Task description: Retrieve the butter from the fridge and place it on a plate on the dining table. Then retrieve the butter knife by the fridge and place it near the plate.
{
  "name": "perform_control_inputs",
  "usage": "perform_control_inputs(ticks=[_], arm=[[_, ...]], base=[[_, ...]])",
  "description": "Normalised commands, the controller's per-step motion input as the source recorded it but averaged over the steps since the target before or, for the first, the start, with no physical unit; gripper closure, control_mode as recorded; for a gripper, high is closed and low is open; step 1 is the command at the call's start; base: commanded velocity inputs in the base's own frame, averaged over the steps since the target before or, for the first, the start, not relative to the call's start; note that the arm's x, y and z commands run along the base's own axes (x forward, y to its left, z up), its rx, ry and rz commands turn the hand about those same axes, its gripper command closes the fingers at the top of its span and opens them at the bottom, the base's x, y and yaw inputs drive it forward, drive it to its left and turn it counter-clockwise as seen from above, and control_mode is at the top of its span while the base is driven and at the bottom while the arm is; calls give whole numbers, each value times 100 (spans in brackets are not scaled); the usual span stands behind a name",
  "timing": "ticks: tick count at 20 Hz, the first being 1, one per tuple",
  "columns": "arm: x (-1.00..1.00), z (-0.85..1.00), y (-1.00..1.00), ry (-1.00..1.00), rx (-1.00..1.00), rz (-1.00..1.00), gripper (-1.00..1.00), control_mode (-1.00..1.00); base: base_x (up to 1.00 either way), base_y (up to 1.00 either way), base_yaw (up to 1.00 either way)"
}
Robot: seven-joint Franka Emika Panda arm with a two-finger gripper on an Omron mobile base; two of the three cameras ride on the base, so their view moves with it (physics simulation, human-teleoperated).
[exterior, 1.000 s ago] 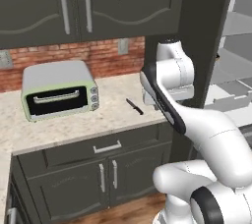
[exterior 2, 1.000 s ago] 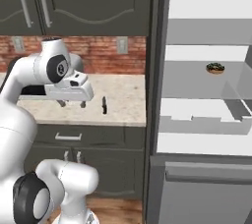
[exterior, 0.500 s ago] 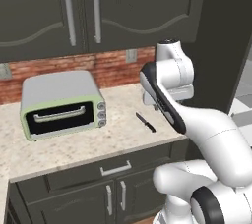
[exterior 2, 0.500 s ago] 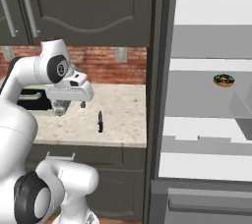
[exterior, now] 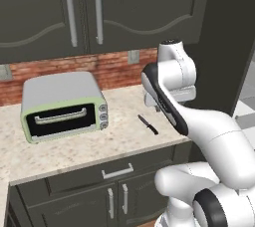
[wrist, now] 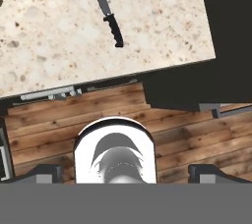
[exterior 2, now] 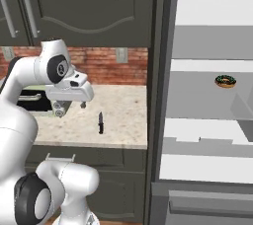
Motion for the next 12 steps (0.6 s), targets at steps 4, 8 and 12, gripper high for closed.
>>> perform_control_inputs(ticks=[4, 8, 12], arm=[[9, -2, -8, 0, 1, 0, -100, -100], [34, -31, -14, -6, 5, 1, -100, -100], [43, -47, 0, -13, 2, 8, -100, -100]], base=[[0, 0, 0], [0, 0, 0], [0, 0, 0]])
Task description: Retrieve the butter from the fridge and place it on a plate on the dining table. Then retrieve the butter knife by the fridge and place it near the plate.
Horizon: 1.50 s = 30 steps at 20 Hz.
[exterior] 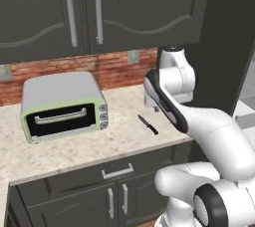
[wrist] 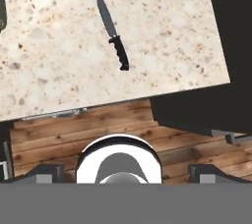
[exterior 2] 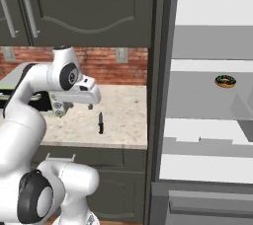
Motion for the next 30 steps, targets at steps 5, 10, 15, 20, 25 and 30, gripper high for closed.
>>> perform_control_inputs(ticks=[5, 10, 15, 20, 25, 30], arm=[[57, -55, -1, -10, -1, 14, -100, -100], [68, -47, -18, 2, 0, 34, -100, -100], [58, -28, -4, 3, 0, 8, -100, -100], [22, -38, 0, 4, 0, 0, -100, -100], [17, -53, 0, -1, 0, 0, -100, -100], [25, -37, 3, -1, 0, 0, -100, -100]], base=[[0, 0, 0], [0, 0, 0], [0, 0, 0], [0, 0, 0], [0, 0, 0], [0, 0, 0]])
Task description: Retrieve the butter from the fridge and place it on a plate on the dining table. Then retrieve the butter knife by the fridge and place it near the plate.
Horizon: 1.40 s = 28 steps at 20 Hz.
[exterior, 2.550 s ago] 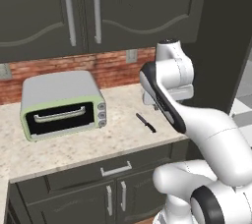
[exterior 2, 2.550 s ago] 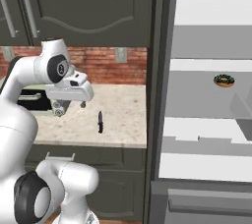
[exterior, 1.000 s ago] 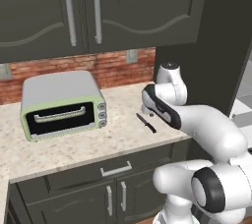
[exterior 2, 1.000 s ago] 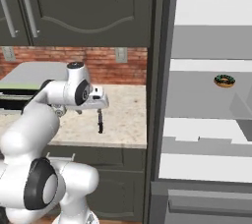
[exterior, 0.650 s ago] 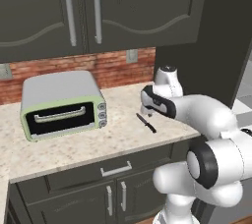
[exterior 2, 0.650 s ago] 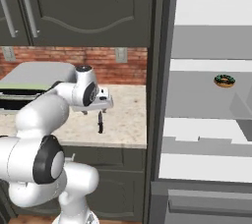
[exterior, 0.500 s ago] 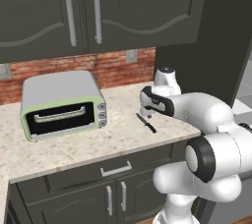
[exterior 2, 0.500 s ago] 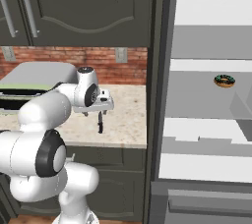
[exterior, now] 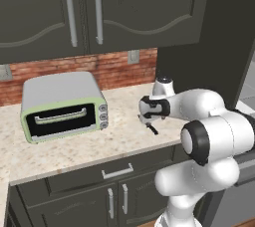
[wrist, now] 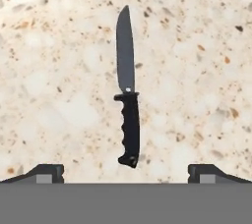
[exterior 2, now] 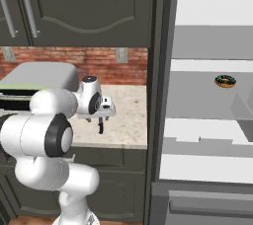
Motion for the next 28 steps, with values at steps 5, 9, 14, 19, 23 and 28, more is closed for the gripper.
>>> perform_control_inputs(ticks=[5, 9, 14, 19, 23, 28], arm=[[11, -37, 0, 0, 0, 0, -100, -100], [16, -35, 1, 0, 0, 0, -100, -100], [28, -39, 0, 0, 0, 0, -100, -100], [16, -39, 0, 0, 0, 0, -100, -100], [0, -27, 0, 0, 1, 0, -100, -100], [0, -36, 0, 0, 3, 0, 100, -100]], base=[[0, 0, 0], [0, 0, 0], [0, 0, 0], [0, 0, 0], [0, 0, 0], [0, 0, 0]])
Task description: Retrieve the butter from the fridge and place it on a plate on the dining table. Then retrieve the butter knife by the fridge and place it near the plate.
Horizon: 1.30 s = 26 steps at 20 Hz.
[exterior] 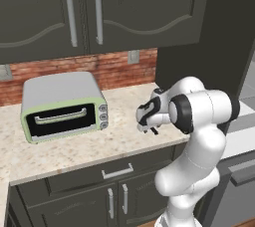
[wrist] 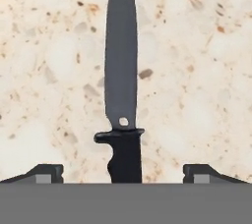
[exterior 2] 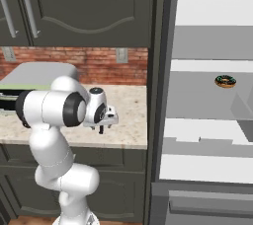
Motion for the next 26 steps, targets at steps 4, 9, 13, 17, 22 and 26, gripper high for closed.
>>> perform_control_inputs(ticks=[4, 9, 13, 17, 22, 26], arm=[[-1, -34, 0, 0, 4, 0, 100, -100], [0, -41, -15, -1, 1, -8, 100, -100], [9, -39, -47, -3, -1, -13, 100, -100], [0, -17, -6, -1, -1, -9, 100, -100], [-2, -1, 19, 0, 0, -4, 100, -100], [-7, 0, 31, 0, 0, 0, 100, -100]], base=[[0, 0, 0], [0, 0, 0], [0, 0, 0], [0, 0, 0], [0, 0, 0], [0, 0, 0]])
